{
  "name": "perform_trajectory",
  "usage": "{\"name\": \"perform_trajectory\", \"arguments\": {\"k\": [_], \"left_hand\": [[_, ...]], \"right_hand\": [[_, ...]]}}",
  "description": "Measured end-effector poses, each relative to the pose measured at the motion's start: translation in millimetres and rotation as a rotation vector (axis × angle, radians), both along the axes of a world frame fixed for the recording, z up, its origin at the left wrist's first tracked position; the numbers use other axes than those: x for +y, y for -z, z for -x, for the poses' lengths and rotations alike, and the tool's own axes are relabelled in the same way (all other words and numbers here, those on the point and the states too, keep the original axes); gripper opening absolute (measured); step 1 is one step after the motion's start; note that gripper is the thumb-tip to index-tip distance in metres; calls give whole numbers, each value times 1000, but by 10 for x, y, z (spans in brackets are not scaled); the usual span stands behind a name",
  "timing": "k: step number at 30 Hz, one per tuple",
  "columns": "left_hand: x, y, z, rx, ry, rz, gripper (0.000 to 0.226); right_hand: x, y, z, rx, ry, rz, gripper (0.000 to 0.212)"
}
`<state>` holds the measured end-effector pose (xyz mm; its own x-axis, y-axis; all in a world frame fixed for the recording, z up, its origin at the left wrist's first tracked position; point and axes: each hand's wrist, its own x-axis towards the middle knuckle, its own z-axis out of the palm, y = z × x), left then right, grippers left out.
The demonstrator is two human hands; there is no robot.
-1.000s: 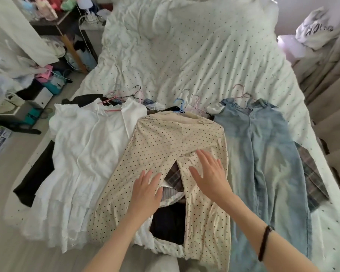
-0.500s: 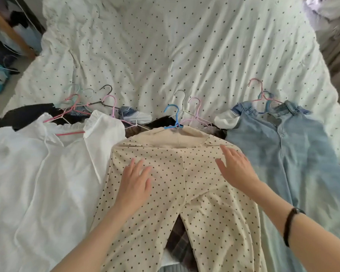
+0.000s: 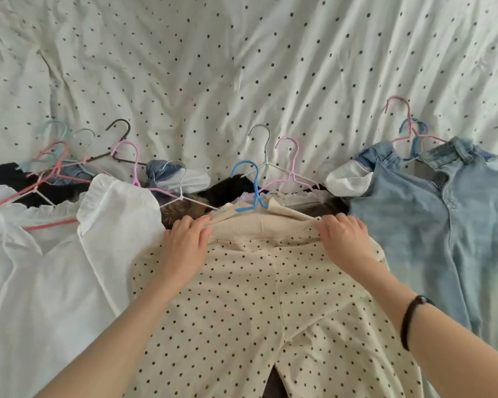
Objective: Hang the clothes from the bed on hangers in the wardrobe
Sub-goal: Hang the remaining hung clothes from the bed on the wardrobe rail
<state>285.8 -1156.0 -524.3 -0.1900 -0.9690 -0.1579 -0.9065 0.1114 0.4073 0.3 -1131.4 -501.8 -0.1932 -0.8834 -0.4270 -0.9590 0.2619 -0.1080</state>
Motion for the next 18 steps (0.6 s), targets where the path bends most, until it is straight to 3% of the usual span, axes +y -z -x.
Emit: {"name": "perform_trajectory", "arguments": {"k": [5,13,18], "left_hand": [[93,-225,-1,95,-53,24,22],[585,-858,245,307,-77,-10,15],[1130,-1289,727,346,118,-183,20]], "right_hand": [[136,-226,19,-178,145,127,31],[916,-906,358,-569,299,18,13],[2006,-1296,649,-546,450,62,30]]}}
